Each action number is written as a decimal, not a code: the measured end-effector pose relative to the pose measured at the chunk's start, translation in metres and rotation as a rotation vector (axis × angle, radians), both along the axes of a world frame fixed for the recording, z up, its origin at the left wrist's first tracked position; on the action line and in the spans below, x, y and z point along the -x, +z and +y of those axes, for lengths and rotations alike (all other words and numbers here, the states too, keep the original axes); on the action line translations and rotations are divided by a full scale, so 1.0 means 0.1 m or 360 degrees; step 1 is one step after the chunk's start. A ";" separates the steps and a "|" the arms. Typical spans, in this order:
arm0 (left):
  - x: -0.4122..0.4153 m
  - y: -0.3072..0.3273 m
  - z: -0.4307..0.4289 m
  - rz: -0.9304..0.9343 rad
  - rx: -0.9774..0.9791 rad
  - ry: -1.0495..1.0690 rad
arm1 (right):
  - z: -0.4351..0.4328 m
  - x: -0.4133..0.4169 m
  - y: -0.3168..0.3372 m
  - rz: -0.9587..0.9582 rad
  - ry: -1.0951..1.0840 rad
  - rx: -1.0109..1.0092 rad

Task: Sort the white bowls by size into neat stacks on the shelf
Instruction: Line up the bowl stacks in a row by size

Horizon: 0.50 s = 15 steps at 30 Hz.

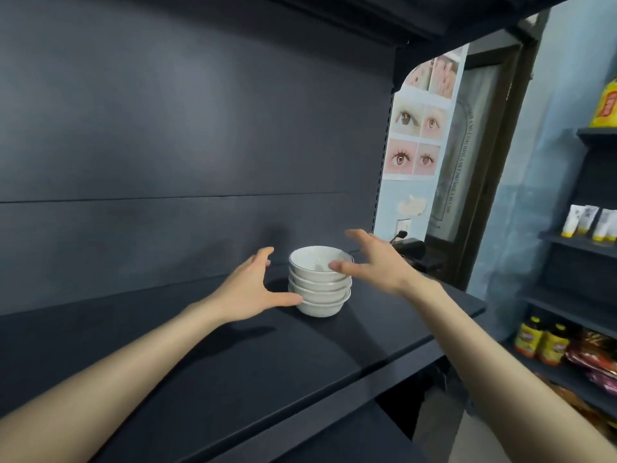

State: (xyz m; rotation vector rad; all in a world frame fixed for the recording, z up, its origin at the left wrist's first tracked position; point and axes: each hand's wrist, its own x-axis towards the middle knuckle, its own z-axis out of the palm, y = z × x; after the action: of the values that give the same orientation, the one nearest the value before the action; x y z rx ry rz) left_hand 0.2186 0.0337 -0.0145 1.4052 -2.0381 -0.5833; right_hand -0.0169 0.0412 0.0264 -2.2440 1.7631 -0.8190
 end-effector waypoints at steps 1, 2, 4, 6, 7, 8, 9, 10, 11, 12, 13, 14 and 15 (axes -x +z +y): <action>0.03 -0.08 -0.06 0.0093 -0.0079 -0.0006 | -0.07 0.01 -0.04 -0.0094 0.0039 -0.0039; 0.07 -0.16 -0.12 0.0184 -0.0147 -0.0015 | -0.15 0.02 -0.09 -0.0191 0.0069 -0.0088; 0.15 -0.29 -0.24 0.0351 -0.0245 -0.0040 | -0.28 0.03 -0.18 -0.0384 0.0118 -0.0179; 0.21 -0.37 -0.35 0.0461 -0.0308 -0.0075 | -0.40 0.04 -0.26 -0.0519 0.0180 -0.0272; 0.24 -0.41 -0.40 0.0512 -0.0338 -0.0099 | -0.46 0.04 -0.31 -0.0566 0.0217 -0.0313; 0.27 -0.44 -0.44 0.0564 -0.0359 -0.0133 | -0.52 0.05 -0.36 -0.0616 0.0255 -0.0349; 0.31 -0.47 -0.48 0.0617 -0.0368 -0.0173 | -0.57 0.05 -0.39 -0.0668 0.0298 -0.0370; 0.34 -0.49 -0.51 0.0657 -0.0365 -0.0209 | -0.60 0.06 -0.43 -0.0708 0.0333 -0.0378; 0.37 -0.50 -0.53 0.0691 -0.0356 -0.0232 | -0.63 0.06 -0.45 -0.0737 0.0367 -0.0374; 0.40 -0.51 -0.55 0.0719 -0.0354 -0.0238 | -0.66 0.07 -0.47 -0.0761 0.0392 -0.0370; 0.43 -0.52 -0.56 0.0750 -0.0352 -0.0238 | -0.67 0.09 -0.49 -0.0783 0.0414 -0.0373; 0.47 -0.53 -0.57 0.0777 -0.0338 -0.0256 | -0.69 0.10 -0.49 -0.0801 0.0440 -0.0377; 0.49 -0.54 -0.58 0.0792 -0.0315 -0.0285 | -0.69 0.12 -0.49 -0.0811 0.0455 -0.0380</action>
State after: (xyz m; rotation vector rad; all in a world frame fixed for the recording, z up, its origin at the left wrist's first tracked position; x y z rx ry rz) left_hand 0.1694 -0.0247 -0.0681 1.0480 -1.7411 -1.1157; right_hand -0.0287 -0.0283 -0.0229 -1.8589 1.2059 -0.9506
